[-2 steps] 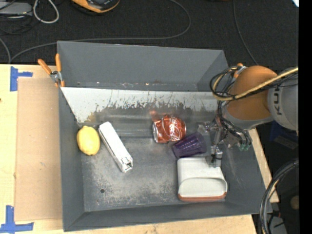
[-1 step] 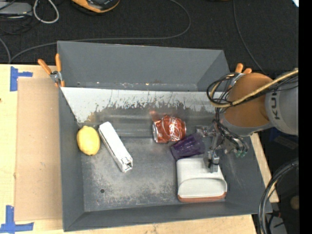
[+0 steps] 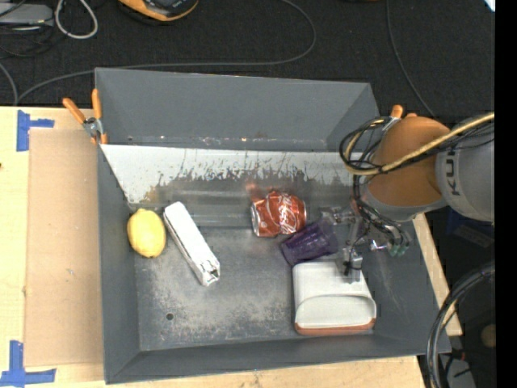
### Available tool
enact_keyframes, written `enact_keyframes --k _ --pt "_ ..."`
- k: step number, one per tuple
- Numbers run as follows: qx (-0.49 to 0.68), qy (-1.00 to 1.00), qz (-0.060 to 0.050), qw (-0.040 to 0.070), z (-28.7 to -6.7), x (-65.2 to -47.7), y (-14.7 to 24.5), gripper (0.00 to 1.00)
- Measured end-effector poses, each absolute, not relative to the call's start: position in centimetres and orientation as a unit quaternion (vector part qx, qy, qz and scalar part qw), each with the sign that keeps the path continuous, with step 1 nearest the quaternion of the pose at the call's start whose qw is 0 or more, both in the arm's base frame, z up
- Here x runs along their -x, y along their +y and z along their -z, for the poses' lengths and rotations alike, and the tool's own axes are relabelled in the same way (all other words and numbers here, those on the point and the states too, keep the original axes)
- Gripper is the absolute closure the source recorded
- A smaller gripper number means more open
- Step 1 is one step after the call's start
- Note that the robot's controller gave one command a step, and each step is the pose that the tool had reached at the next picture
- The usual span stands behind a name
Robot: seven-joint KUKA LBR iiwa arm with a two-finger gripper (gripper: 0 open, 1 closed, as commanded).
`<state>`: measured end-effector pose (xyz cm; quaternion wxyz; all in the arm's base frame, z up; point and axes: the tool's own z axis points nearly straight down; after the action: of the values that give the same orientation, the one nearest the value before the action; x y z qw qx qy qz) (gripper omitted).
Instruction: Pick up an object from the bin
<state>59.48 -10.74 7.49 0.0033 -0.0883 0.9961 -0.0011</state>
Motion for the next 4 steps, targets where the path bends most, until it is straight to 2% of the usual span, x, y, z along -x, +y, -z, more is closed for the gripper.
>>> enact_keyframes --k 1,2,3,4 --pt "0.078 0.997 0.003 0.011 -7.5 -58.2 -7.8 0.00" --pt "0.102 0.995 0.002 0.008 -7.4 -59.1 -8.4 0.00" --pt "0.128 0.992 0.005 0.012 -7.4 -60.3 -6.4 0.00" --pt "0.151 0.988 0.003 0.013 -7.5 -60.3 -7.3 0.00"
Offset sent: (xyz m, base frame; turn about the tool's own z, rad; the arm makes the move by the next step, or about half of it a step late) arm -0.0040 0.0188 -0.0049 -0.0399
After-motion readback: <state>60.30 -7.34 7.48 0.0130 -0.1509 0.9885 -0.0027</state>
